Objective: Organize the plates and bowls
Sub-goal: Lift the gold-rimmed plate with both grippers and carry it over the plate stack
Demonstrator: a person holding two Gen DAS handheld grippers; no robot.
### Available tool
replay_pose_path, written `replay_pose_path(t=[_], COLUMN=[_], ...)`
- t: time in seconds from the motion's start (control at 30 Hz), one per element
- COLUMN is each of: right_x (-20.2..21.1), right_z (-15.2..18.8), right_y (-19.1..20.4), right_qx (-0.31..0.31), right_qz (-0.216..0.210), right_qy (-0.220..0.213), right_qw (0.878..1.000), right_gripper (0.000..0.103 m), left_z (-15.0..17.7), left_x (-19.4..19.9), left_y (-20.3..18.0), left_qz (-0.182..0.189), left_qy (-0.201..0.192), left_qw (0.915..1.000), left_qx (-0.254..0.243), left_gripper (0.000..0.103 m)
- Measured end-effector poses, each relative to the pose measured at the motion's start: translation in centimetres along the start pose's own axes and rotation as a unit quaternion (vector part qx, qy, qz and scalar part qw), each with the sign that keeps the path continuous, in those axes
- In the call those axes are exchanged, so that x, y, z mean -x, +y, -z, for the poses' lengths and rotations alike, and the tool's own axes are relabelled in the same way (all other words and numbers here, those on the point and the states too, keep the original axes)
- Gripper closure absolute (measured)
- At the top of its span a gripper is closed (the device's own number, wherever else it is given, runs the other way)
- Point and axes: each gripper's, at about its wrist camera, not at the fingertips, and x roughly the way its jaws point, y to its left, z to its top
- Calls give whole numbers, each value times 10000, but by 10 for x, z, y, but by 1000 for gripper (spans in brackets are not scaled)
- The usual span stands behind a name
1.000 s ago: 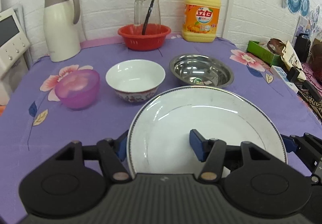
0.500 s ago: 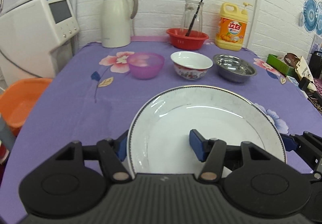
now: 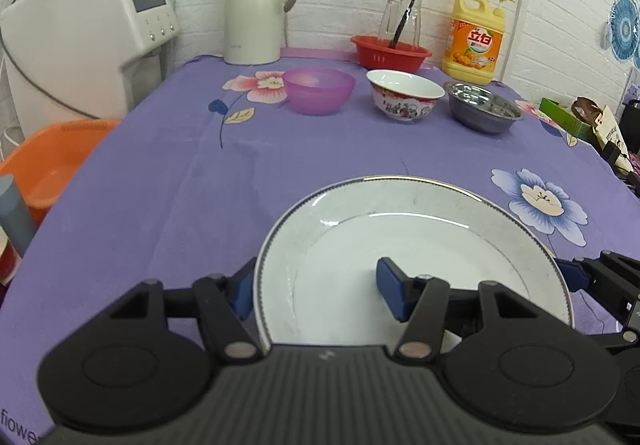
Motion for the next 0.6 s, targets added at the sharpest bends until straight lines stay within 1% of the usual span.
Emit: replay_pose_path(t=[0.13, 0.27, 0.4, 0.47, 0.6], right_x=[0, 2, 3, 3, 4], right_z=[-1, 0, -1, -2, -4], right_y=[1, 6, 8, 9, 1], right_qx=[19, 231, 273, 357, 149], right_qz=[12, 171, 273, 225, 138], right_qy=[0, -24, -74, -34, -82], right_qw=[10000, 9996, 9992, 9991, 9998], right_gripper=[0, 0, 0, 0, 0], left_z=[1, 2, 1, 0, -3], left_x=[-1, -1, -2, -3, 0], left_y=[2, 2, 3, 2, 3], left_qz=[60, 68, 88, 91, 177], left_qy=[-34, -56, -48, -34, -65], left_qw=[10000, 9999, 9999, 9999, 9998], left_qx=[-21, -59, -26, -60, 24], left_gripper=[43, 43, 42, 42, 41])
